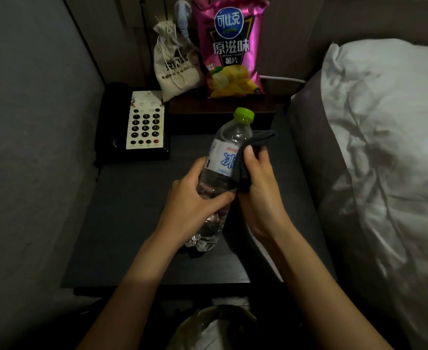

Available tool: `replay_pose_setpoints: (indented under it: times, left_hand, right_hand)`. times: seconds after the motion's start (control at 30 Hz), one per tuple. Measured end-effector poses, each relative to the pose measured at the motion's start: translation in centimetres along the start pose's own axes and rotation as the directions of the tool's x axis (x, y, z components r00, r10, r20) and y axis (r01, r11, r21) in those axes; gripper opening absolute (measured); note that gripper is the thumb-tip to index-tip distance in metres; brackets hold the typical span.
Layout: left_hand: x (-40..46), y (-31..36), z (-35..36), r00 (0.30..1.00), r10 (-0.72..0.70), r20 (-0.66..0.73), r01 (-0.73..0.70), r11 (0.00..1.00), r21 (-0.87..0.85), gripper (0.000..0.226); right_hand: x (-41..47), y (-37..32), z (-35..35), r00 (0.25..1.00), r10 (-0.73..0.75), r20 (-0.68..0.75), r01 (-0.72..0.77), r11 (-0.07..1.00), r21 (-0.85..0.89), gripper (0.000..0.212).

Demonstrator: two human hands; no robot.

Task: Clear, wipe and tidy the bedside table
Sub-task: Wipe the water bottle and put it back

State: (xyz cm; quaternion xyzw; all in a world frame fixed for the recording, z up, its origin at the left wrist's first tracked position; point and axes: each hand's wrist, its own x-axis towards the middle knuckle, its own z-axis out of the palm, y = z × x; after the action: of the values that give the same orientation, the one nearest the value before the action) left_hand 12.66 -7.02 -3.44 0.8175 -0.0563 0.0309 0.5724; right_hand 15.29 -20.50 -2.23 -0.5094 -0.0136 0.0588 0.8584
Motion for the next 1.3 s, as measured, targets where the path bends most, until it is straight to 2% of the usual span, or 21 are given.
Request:
replay_pose_setpoints:
  times: [0.1, 0.2, 0.33, 0.43, 0.47, 0.53, 0.6, 0.7, 0.73, 0.77, 0.8, 0.87, 0.93, 1.03, 1.1, 1.17, 1.23, 1.3]
  left_hand:
    - [-0.2, 0.4, 0.0, 0.996, -0.037, 0.077, 0.044, 0.995, -0.094, 0.051]
    - [-0.4, 1.0, 0.1, 0.972, -0.128, 0.196, 0.181, 0.942, -0.282, 0.042]
    - [-0.9, 1.8, -0.1, 0.881, -0.185, 0.435, 0.396, 0.793, -0.464, 0.032]
    - [-1.4, 2.0, -0.4, 0.78, -0.168, 0.603, 0.541, 0.666, -0.513, 0.037]
    - [-1.5, 2.0, -0.5, 0.733, -0.148, 0.664, 0.593, 0.618, -0.516, 0.042]
    - [-1.5, 1.9, -0.4, 0.605, -0.07, 0.793, 0.714, 0.488, -0.502, 0.058]
    - [-1.6, 1.8, 0.1, 0.492, 0.073, 0.868, 0.81, 0.328, -0.486, 0.069]
    - [-1.9, 2.2, 1.2, 0.442, 0.295, 0.847, 0.881, 0.034, -0.472, 0.073]
    - [-1.9, 2.4, 1.5, 0.444, 0.32, 0.837, 0.887, -0.023, -0.462, 0.074]
    - [-2.0, 2.5, 1.6, 0.448, 0.327, 0.832, 0.884, -0.026, -0.466, 0.074]
    - [-1.9, 2.5, 1.7, 0.453, 0.311, 0.836, 0.877, 0.016, -0.481, 0.072]
    - [-1.8, 2.4, 1.5, 0.485, 0.199, 0.851, 0.841, 0.161, -0.517, 0.068]
    - [-1.8, 2.4, 1.1, 0.562, 0.035, 0.826, 0.782, 0.302, -0.545, 0.069]
    - [-1.5, 2.4, 0.5, 0.688, -0.141, 0.712, 0.677, 0.476, -0.561, 0.065]
    - [-1.3, 2.5, 0.5, 0.762, -0.201, 0.615, 0.603, 0.565, -0.563, 0.05]
    - [-1.1, 2.4, 0.8, 0.844, -0.267, 0.466, 0.506, 0.686, -0.523, 0.04]
    - [-1.1, 2.0, 1.3, 0.915, -0.292, 0.279, 0.386, 0.836, -0.391, 0.036]
    - [-1.2, 1.8, 1.8, 0.947, -0.288, 0.144, 0.317, 0.914, -0.255, 0.042]
  right_hand:
    - [0.2, -0.9, -0.7, 1.0, -0.004, -0.004, 0.004, 1.0, 0.007, 0.039]
    - [0.4, -2.1, -1.4, 0.999, 0.048, -0.021, -0.047, 0.997, 0.061, 0.04]
    - [0.6, -3.0, -1.9, 0.977, 0.209, -0.03, -0.196, 0.951, 0.24, 0.056]
    - [0.5, -3.2, -2.2, 0.977, 0.202, 0.074, -0.215, 0.897, 0.385, 0.033]
    - [0.5, -3.3, -2.3, 0.979, 0.189, 0.078, -0.204, 0.879, 0.431, 0.033]
    - [0.3, -3.4, -2.3, 0.971, 0.208, 0.12, -0.24, 0.83, 0.504, 0.049]
    - [0.0, -3.6, -1.9, 0.952, 0.222, 0.211, -0.301, 0.803, 0.514, 0.045]
    - [-0.3, -3.6, -2.1, 0.934, 0.247, 0.259, -0.352, 0.763, 0.542, 0.04]
    - [-0.3, -3.6, -2.2, 0.931, 0.254, 0.262, -0.36, 0.755, 0.548, 0.04]
    - [-0.4, -3.7, -2.2, 0.928, 0.263, 0.265, -0.369, 0.753, 0.544, 0.04]
    - [-0.3, -3.7, -2.2, 0.923, 0.278, 0.267, -0.382, 0.752, 0.537, 0.041]
    - [-0.3, -3.7, -2.3, 0.909, 0.33, 0.256, -0.418, 0.711, 0.566, 0.048]
    - [-0.2, -3.7, -2.3, 0.901, 0.377, 0.214, -0.426, 0.678, 0.599, 0.056]
    - [0.0, -3.6, -1.5, 0.907, 0.399, 0.133, -0.401, 0.726, 0.558, 0.075]
    - [0.1, -3.4, -1.1, 0.93, 0.36, 0.076, -0.357, 0.833, 0.423, 0.083]
    - [0.0, -2.9, -0.7, 0.964, 0.266, -0.015, -0.26, 0.95, 0.172, 0.074]
    - [-0.1, -2.5, -0.4, 0.986, 0.146, -0.082, -0.153, 0.985, -0.079, 0.054]
    - [-0.1, -2.1, -0.2, 0.988, 0.083, -0.129, -0.108, 0.974, -0.199, 0.044]
